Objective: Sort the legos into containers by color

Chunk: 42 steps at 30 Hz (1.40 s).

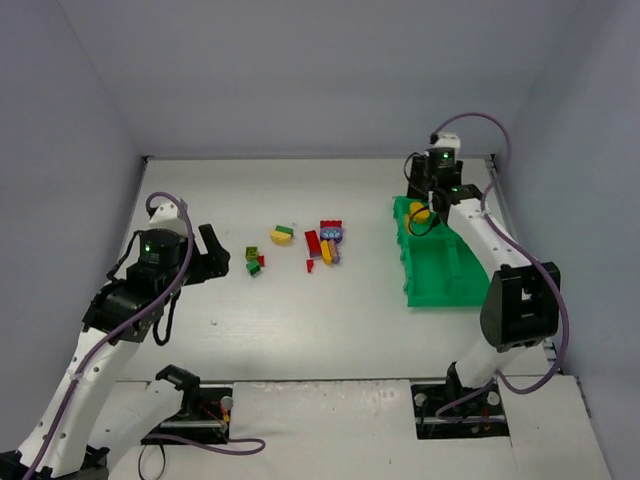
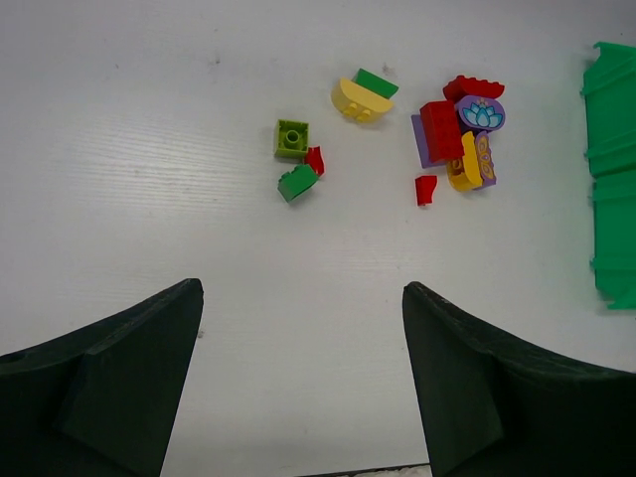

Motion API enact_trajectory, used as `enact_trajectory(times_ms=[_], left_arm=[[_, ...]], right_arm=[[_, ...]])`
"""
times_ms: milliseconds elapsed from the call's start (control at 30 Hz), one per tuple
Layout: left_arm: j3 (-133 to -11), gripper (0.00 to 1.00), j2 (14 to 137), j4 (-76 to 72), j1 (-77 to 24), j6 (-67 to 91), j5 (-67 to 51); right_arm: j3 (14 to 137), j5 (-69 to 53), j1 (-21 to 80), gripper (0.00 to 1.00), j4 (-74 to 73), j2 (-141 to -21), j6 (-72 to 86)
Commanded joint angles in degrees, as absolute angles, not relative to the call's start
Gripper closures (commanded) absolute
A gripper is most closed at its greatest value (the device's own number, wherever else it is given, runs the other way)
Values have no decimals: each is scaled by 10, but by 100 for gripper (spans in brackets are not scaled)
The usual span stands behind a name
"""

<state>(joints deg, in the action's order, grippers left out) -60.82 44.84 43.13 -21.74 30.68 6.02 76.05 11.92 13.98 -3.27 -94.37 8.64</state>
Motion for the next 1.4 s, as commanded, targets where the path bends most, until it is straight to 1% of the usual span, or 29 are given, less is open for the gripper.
enact_trajectory(times_ms=[0, 33, 233, 300, 400, 500, 533, 600, 633, 700, 767, 800, 833, 900, 1000, 1067, 1100, 1167, 1200, 1300, 1367], left_arm=[[-611, 25, 456, 393, -214, 316, 53], [-612, 25, 458, 392, -214, 316, 52], [-613, 25, 466, 387, -214, 321, 49], [-613, 25, 468, 387, -214, 321, 50], [-614, 25, 469, 387, -214, 319, 53], [-616, 25, 470, 387, -214, 319, 54], [-615, 25, 470, 387, -214, 319, 54], [-615, 25, 473, 386, -214, 318, 54], [-615, 25, 474, 385, -214, 318, 54], [-616, 25, 476, 385, -214, 317, 54], [-616, 25, 477, 385, -214, 316, 55], [-615, 25, 477, 384, -214, 316, 55], [-615, 25, 477, 384, -214, 316, 55], [-614, 25, 477, 384, -214, 316, 55], [-615, 25, 477, 384, -214, 316, 56], [-617, 25, 476, 384, -214, 316, 61], [-619, 25, 475, 384, -214, 316, 62], [-620, 25, 476, 383, -214, 312, 68], [-620, 25, 478, 384, -214, 312, 69], [-625, 25, 480, 390, -214, 309, 76], [-628, 25, 477, 395, -214, 308, 79]], right_arm=[[750, 97, 94, 92, -25, -924, 66], [751, 95, 63, 92, -25, -929, 66], [760, 90, -33, 89, -22, -969, 90], [763, 88, -48, 87, -23, -986, 104], [766, 85, -66, 79, -23, -1006, 109], [766, 86, -69, 64, -23, -1021, 109], [766, 86, -69, 51, -23, -1023, 112], [765, 84, -69, 42, -23, -1023, 117], [765, 83, -69, 33, -23, -1022, 120], [766, 77, -69, 24, -19, -1012, 121], [766, 76, -64, 21, -19, -997, 118], [766, 79, -62, 15, -18, -991, 113], [764, 85, -60, 15, -18, -985, 112], [760, 84, -53, 9, -19, -968, 105], [748, 79, -26, 9, -24, -938, 101], [742, 77, 9, 15, -23, -912, 94], [742, 76, 61, 20, -23, -905, 84], [744, 83, 112, 29, -29, -894, 84], [747, 79, 154, 37, -34, -892, 96], [752, 70, 215, 46, -35, -892, 119], [759, 63, 278, 46, -33, -903, 134]])
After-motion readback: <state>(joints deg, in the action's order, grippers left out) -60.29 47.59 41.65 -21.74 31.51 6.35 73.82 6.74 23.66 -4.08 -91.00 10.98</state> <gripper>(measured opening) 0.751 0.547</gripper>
